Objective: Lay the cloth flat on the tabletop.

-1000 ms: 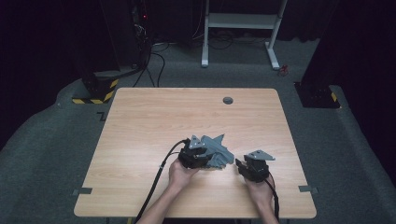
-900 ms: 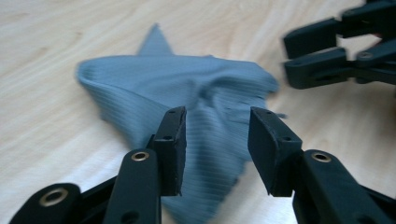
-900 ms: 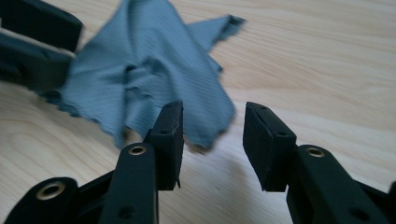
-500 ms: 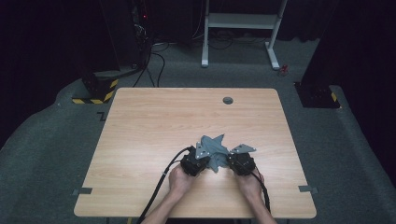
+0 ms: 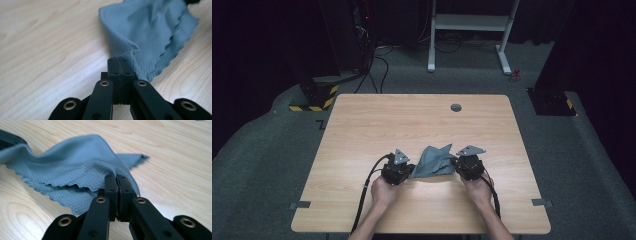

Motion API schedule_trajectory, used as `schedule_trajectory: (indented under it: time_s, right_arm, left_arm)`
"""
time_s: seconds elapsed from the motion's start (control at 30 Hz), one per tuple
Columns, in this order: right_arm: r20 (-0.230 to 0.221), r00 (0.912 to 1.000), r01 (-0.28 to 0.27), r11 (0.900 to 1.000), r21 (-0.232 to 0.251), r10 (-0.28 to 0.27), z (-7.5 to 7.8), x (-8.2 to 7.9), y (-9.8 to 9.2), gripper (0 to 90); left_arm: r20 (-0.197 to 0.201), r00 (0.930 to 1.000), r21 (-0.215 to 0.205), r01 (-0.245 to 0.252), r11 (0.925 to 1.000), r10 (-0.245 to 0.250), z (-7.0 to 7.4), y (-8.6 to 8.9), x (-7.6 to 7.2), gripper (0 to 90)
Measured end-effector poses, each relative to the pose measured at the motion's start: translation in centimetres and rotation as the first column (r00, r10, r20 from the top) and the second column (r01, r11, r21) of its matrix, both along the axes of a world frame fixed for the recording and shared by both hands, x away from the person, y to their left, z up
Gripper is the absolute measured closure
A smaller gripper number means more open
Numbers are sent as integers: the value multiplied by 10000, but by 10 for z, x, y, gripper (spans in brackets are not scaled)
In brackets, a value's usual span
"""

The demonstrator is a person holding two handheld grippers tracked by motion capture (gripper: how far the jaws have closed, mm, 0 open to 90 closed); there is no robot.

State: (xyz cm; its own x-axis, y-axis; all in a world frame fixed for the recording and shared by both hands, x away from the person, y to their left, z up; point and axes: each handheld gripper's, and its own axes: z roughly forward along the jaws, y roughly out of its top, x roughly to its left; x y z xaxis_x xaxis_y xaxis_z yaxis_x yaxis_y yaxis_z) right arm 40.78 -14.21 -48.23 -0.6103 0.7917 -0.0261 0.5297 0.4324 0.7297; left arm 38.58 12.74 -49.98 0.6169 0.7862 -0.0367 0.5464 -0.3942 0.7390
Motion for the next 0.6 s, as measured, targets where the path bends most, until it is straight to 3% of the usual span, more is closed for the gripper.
schedule_trajectory:
  time_s: [0.03, 0.07, 0.1, 0.13, 0.2, 0.23, 0.27, 0.3, 0.37, 0.4, 0.47, 0.53, 0.6]
  right_arm:
    - [0, 10000, 0, 10000, 0, 0, 0, 0, 0, 880]
    - [-27, 9998, -177, 9998, -114, 177, 3, 3, 7, 880]
    - [-27, 9998, -177, 9998, -114, 177, 3, 3, 7, 880]
    - [-33, 9995, -315, 9994, -136, 314, 4, 4, 10, 880]
    - [-97, 9988, -482, 9987, -167, 480, 6, 6, 16, 878]
    - [-171, 9977, -667, 9975, -220, 663, 5, 7, 21, 875]
    - [-171, 9977, -667, 9975, -220, 663, 5, 7, 21, 875]
    - [-275, 9968, -753, 9969, -213, 748, 3, 8, 26, 873]
    - [-298, 9963, -810, 9964, -232, 803, 2, 8, 27, 872]
    - [-321, 9955, -901, 9957, -233, 893, 0, 10, 30, 872]
    - [-377, 9956, -870, 9961, -172, 863, -1, 10, 31, 873]
    - [-465, 9950, -889, 9960, -17, 887, -3, 9, 32, 872]
    - [-452, 9946, -940, 9956, -9, 939, -3, 9, 32, 870]
  left_arm:
    - [0, 10000, 0, 0, 10000, 0, 0, 0, 0, 882]
    - [191, 9998, -289, -96, 9995, 101, 3, 3, -2, 813]
    - [191, 9998, -289, -96, 9995, 101, 3, 3, -2, 759]
    - [357, 9994, -530, 45, 9986, -26, 5, 3, -3, 759]
    - [721, 9968, -688, 393, 9969, -343, 13, -4, -6, 668]
    - [934, 9929, -421, 785, 9960, -743, 18, -17, -5, 614]
    - [934, 9929, -421, 785, 9960, -743, 18, -17, -5, 595]
    - [869, 9910, -140, 1035, 9945, -1019, 18, -31, 0, 576]
    - [838, 9907, -7, 1079, 9942, -1075, 16, -38, 5, 558]
    - [616, 9927, 441, 1007, 9939, -1033, 10, -50, 15, 535]
    - [502, 9940, 555, 945, 9940, -973, 7, -54, 19, 524]
    - [331, 9956, 962, 844, 9918, -879, 0, -65, 29, 525]
    - [244, 9964, 965, 782, 9923, -809, -2, -66, 33, 534]
